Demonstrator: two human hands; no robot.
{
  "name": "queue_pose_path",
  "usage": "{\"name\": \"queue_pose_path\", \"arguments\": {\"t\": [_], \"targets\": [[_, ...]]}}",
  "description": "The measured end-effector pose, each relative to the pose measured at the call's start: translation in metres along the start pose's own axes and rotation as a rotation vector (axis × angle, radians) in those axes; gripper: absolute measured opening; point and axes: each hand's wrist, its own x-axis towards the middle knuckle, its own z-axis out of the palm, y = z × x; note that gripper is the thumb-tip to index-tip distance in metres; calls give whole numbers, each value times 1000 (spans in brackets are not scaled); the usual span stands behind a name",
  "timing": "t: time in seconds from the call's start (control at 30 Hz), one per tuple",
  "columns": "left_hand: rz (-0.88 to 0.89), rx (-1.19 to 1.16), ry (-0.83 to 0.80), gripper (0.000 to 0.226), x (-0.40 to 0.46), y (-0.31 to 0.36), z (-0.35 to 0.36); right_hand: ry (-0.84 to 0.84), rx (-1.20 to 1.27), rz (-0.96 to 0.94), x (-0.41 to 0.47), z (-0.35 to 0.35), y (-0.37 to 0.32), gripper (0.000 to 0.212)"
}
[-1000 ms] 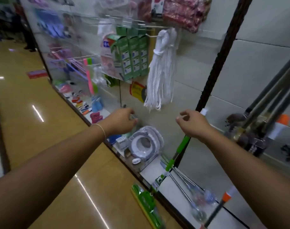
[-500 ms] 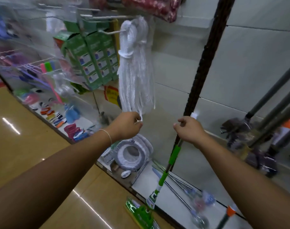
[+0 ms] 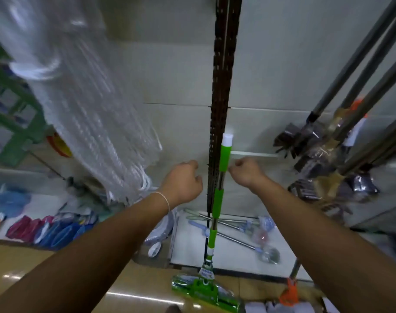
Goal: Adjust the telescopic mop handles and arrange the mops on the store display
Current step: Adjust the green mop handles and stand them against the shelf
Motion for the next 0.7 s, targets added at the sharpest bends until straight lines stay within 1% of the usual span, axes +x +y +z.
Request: {"name": "queue_pose_path", "arguments": {"t": [0.07, 0.17, 0.23, 0.27, 0.37, 0.43, 0.57, 0.7], "targets": [[10, 6, -16, 43, 16, -11, 7, 8, 8, 40, 19, 8, 1, 32], [32, 14, -52, 45, 30, -28, 18, -7, 65, 75, 41, 21, -2, 22], [49, 12, -80, 45, 36, -37, 24, -2, 127, 92, 54, 31, -2, 37], [54, 11, -94, 45, 38, -42, 27, -1, 154, 97, 60, 36, -3, 41], [78, 11, -118, 46, 41, -53, 33, 14, 280, 109, 73, 52, -3, 38], [90, 12, -133, 46, 42, -58, 35, 58, 327, 118, 79, 59, -4, 36], [114, 10, -145, 46, 44, -63, 37, 126, 311, 116, 81, 65, -4, 37], [121, -19, -174, 46, 40, -63, 40, 156, 193, 65, 56, 67, -1, 39]]}}
